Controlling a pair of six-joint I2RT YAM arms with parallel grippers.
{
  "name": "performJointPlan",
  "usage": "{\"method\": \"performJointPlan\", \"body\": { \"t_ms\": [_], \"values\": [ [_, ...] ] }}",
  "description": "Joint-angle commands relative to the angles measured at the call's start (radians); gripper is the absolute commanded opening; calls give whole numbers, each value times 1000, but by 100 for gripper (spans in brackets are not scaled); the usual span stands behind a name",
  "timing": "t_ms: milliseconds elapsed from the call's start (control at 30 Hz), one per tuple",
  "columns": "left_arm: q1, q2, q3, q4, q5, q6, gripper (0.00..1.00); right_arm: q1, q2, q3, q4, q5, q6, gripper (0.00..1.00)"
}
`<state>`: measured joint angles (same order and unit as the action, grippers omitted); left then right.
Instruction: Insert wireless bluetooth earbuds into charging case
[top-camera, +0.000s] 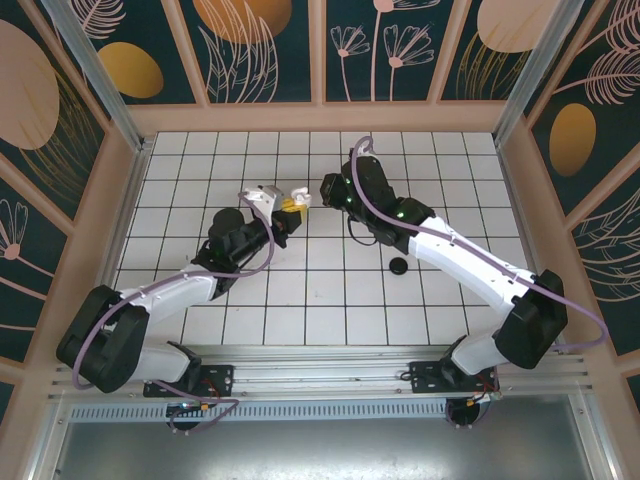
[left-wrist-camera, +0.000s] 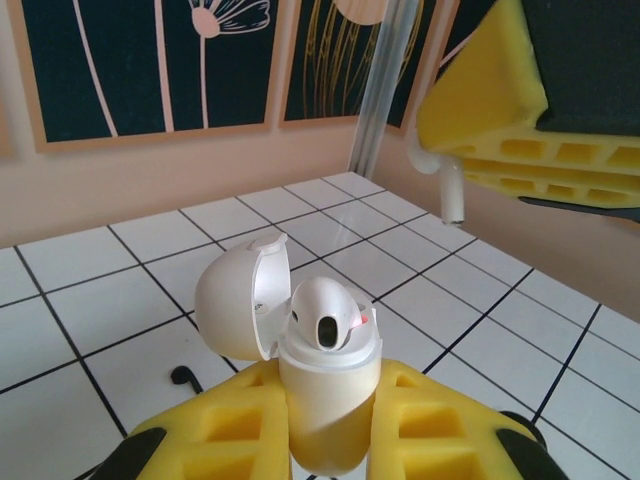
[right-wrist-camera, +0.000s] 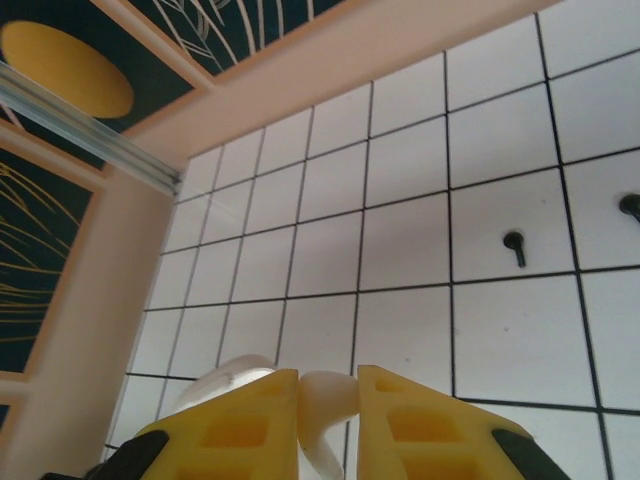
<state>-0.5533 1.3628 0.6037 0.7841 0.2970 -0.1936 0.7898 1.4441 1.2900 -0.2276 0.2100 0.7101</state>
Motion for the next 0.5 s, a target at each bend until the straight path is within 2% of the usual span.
{"method": "performJointPlan", "body": {
  "t_ms": [0,467],
  "values": [
    [-18,18,35,73,-10,-32,5,15,-24,-17,91,28,6,17],
    [-31,28,55,105,8,-82,5,37,35,4,123,27,1,17]
  ]
}}
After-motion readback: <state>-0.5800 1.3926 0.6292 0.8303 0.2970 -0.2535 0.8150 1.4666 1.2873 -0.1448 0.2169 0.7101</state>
